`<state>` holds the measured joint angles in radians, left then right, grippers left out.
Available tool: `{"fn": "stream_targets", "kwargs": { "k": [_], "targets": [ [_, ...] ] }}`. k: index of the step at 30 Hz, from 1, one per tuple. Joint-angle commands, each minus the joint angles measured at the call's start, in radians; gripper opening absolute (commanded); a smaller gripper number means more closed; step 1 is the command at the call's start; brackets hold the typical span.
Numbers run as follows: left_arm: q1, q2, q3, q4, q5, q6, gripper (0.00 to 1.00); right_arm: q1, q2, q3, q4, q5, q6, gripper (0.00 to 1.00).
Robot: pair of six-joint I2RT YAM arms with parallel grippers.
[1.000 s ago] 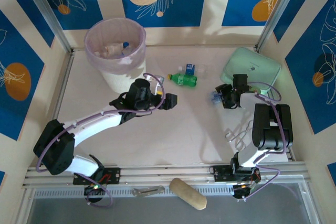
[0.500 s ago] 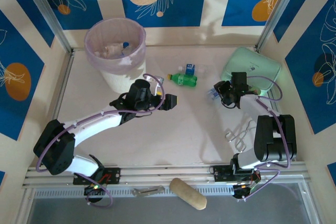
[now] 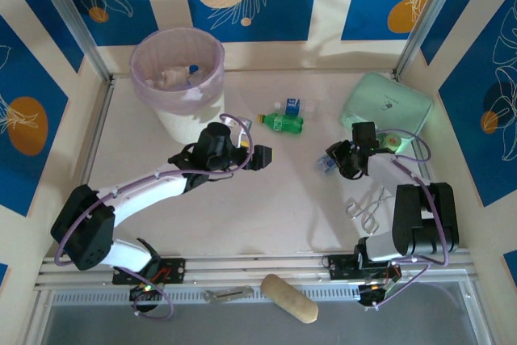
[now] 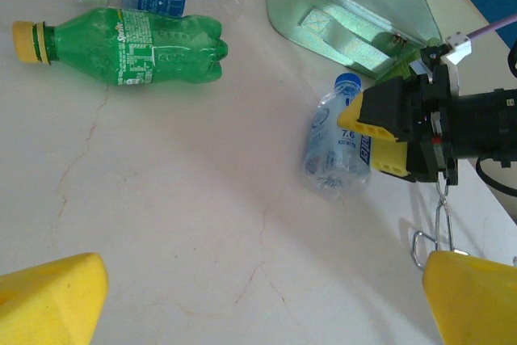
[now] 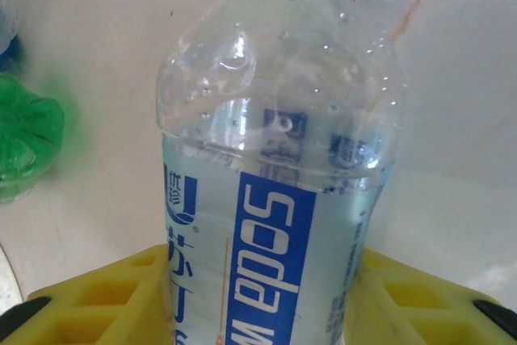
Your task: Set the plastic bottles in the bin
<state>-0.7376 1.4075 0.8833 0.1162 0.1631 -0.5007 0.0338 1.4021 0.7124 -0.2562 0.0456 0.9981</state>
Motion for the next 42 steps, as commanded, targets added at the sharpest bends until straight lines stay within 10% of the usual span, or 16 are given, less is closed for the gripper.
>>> {"fn": "stream_targets", "kwargs": {
  "k": [1,17,26,42],
  "targets": [
    [-0.008,0.001,0.009,0.017,0.016,-0.013,1.00,0.005,-0.018,-0.026,-0.062,0.007,-0.020,0.49],
    [-0.008,-0.019,0.014,-0.007,0.006,-0.005,1.00,-0.007,0.104,0.050,-0.050,0.048,-0.045,0.71],
    [-0.008,-0.006,0.011,-0.012,0.009,-0.005,1.00,0.019,0.027,0.070,-0.053,0.067,-0.068,0.50],
    [-0.020,0.103,0.069,0.051,0.185,-0.059,0.99,0.323,-0.067,0.232,0.082,-0.057,-0.006,0.48]
  ]
}}
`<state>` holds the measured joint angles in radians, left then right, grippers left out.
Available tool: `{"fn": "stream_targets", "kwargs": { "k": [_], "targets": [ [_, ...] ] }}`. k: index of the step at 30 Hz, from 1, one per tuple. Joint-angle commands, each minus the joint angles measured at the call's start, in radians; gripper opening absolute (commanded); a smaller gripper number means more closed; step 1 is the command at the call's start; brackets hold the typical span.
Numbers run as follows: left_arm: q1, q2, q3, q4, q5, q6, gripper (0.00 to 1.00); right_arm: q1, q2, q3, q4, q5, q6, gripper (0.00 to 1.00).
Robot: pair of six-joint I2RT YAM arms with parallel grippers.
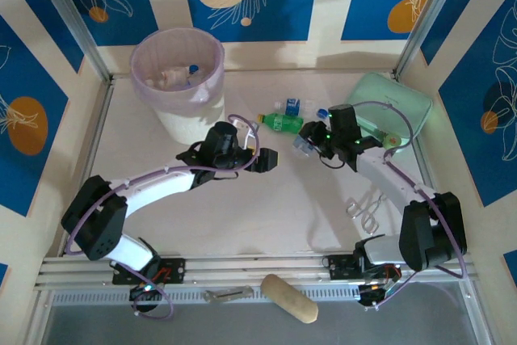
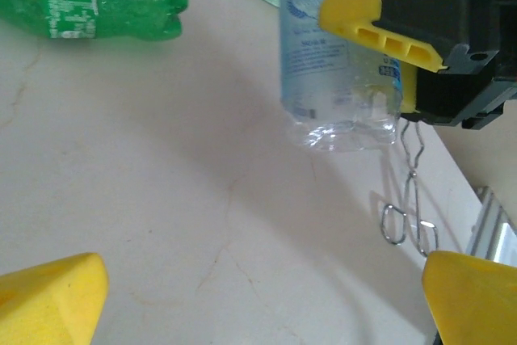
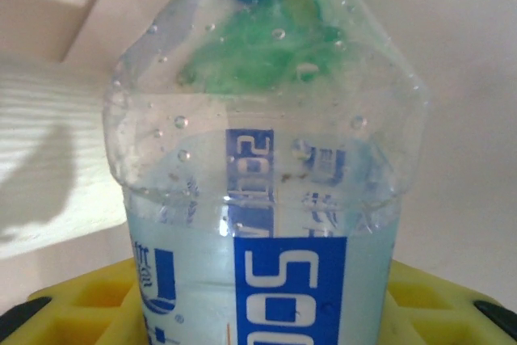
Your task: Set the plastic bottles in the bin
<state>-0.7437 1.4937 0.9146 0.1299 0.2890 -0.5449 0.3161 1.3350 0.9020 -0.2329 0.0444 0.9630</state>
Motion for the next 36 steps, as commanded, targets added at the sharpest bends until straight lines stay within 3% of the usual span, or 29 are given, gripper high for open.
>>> {"fn": "stream_targets", "kwargs": {
  "k": [1,14,21,32,36],
  "targets": [
    [-0.015,0.019,0.040,0.037,0.061,-0.014,1.00,0.058,0.007,0.053,0.069,-0.062,0.032,0.48],
    [-0.016,0.010,0.053,-0.021,-0.033,0.069,0.94,0.216,0.041,0.117,0.088,-0.109,0.076,0.48],
    [-0.015,0.022,0.053,0.025,-0.001,0.058,0.81,0.235,0.032,0.092,0.124,-0.144,0.112,0.48],
    [-0.015,0.001,0.038,0.093,0.031,0.051,0.88,0.253,0.047,0.068,0.176,-0.207,0.160,0.47],
    [-0.014,-0.011,0.036,0.085,0.016,0.078,0.84,0.253,0.040,0.064,0.173,-0.212,0.163,0.47]
  ]
}}
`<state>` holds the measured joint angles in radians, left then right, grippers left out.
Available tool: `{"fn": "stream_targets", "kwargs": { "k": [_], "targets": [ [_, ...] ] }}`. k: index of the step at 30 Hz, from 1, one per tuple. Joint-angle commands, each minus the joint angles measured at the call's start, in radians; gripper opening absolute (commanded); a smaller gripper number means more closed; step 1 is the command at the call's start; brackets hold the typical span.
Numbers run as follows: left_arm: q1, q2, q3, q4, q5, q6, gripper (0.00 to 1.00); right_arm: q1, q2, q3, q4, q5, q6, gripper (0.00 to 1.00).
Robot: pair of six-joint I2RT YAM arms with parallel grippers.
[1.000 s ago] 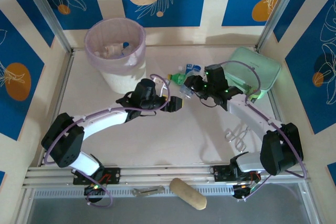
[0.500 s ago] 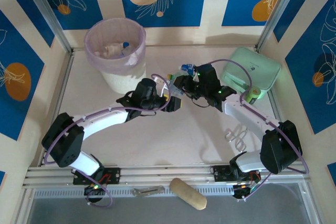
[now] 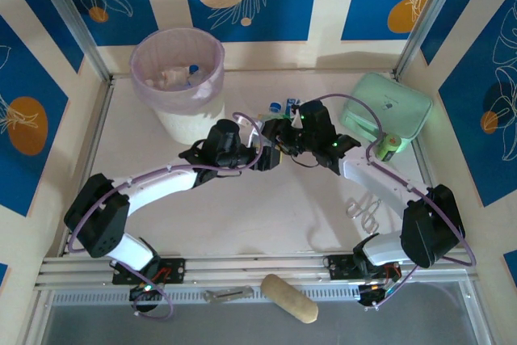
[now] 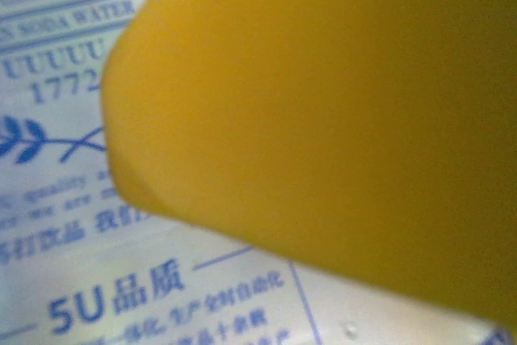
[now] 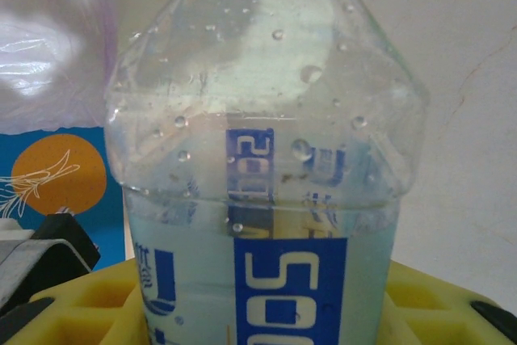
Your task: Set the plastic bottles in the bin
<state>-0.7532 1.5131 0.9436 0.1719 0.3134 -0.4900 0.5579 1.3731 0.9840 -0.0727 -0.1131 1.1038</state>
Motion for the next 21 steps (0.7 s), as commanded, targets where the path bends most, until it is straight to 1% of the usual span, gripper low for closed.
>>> {"fn": "stream_targets", "kwargs": {
  "k": [1,2,4,10,12,17,21],
  "targets": [
    [-0.004,-0.033,0.007,0.044,-0.010,0.027,0.82,0.011,0.002,-0.017,0.010,-0.055,0.022,0.47],
    [-0.004,-0.034,0.006,0.044,-0.011,0.028,0.80,0.011,0.001,-0.016,0.010,-0.057,0.022,0.47],
    [-0.004,-0.041,0.004,0.047,-0.014,0.034,0.71,0.011,0.002,-0.018,0.008,-0.059,0.023,0.47],
    [-0.004,-0.060,-0.012,0.071,-0.025,0.037,0.61,0.002,0.005,-0.026,0.019,-0.071,0.036,0.48],
    [-0.005,-0.061,-0.015,0.076,-0.023,0.034,0.60,-0.003,0.005,-0.030,0.026,-0.073,0.042,0.51],
    [-0.004,-0.056,-0.022,0.078,-0.019,0.024,0.60,-0.036,-0.004,-0.034,0.037,-0.077,0.048,0.68],
    [-0.003,-0.053,-0.038,0.073,-0.039,0.021,0.60,-0.098,-0.033,-0.082,0.094,-0.102,0.085,0.73]
  ]
}}
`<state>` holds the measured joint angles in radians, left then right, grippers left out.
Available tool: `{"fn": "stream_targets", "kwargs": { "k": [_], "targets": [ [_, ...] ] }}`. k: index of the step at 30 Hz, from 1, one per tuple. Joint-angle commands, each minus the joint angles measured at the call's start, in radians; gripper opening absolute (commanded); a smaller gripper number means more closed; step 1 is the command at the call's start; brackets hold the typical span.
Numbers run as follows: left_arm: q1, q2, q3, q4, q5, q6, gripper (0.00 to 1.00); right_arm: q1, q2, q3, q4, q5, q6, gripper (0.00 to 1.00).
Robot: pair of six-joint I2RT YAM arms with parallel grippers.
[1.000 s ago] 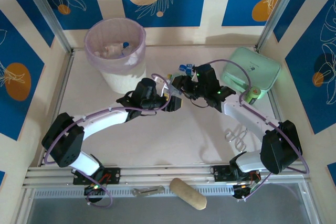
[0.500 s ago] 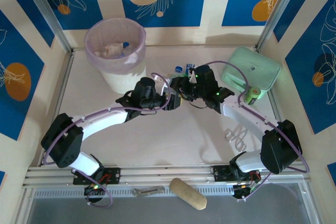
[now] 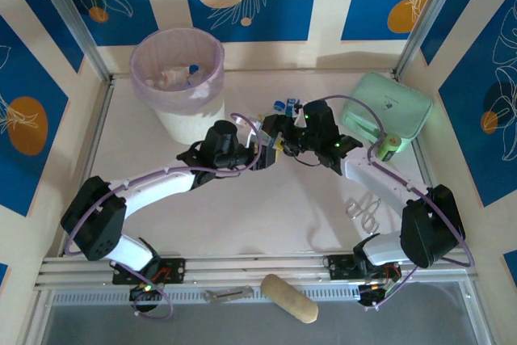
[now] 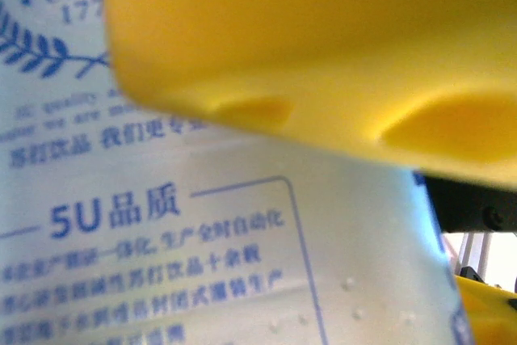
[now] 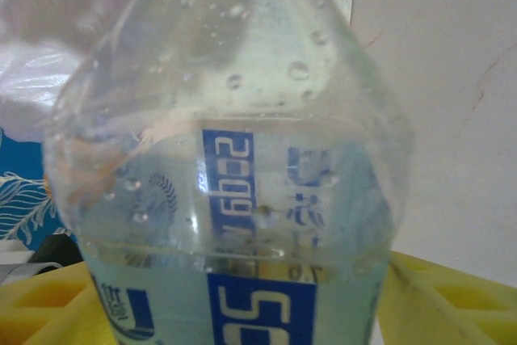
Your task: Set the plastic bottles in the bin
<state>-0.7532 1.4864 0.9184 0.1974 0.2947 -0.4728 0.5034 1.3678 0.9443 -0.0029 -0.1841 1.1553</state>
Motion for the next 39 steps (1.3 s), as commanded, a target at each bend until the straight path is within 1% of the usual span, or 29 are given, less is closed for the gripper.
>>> {"fn": "stream_targets", "kwargs": {
  "k": [1,7,13,15,18,21,22,26,29,34,39],
  "targets": [
    [-0.003,-0.024,-0.017,0.045,-0.025,0.001,0.60,-0.062,-0.038,-0.061,0.043,-0.040,0.049,0.73],
    [0.006,-0.015,-0.039,0.042,-0.035,-0.022,0.60,-0.138,-0.123,-0.165,0.085,-0.036,0.097,0.74],
    [0.023,-0.019,-0.020,0.006,-0.039,-0.009,0.60,-0.198,-0.200,-0.201,0.048,-0.009,0.083,0.75],
    [0.043,-0.033,0.016,-0.040,-0.033,0.019,0.60,-0.211,-0.216,-0.212,0.043,-0.002,0.080,0.76],
    [0.079,-0.057,0.117,-0.161,-0.027,0.101,0.60,-0.214,-0.227,-0.219,0.029,0.015,0.067,0.76],
    [0.112,-0.078,0.251,-0.298,-0.053,0.211,0.61,-0.212,-0.227,-0.224,0.028,0.022,0.063,0.76],
    [0.124,-0.080,0.301,-0.349,-0.076,0.247,0.61,-0.210,-0.225,-0.226,0.031,0.024,0.063,0.76],
    [0.191,-0.065,0.502,-0.539,-0.156,0.364,0.61,-0.204,-0.217,-0.233,0.041,0.032,0.062,0.76],
    [0.261,-0.062,0.609,-0.611,-0.187,0.433,0.61,-0.203,-0.214,-0.233,0.037,0.036,0.055,0.76],
    [0.396,-0.057,0.718,-0.679,-0.224,0.521,0.61,-0.207,-0.223,-0.232,0.021,0.041,0.039,0.76],
    [0.512,-0.042,0.761,-0.714,-0.223,0.559,0.61,-0.213,-0.244,-0.239,-0.002,0.065,0.025,0.76]
  ]
}}
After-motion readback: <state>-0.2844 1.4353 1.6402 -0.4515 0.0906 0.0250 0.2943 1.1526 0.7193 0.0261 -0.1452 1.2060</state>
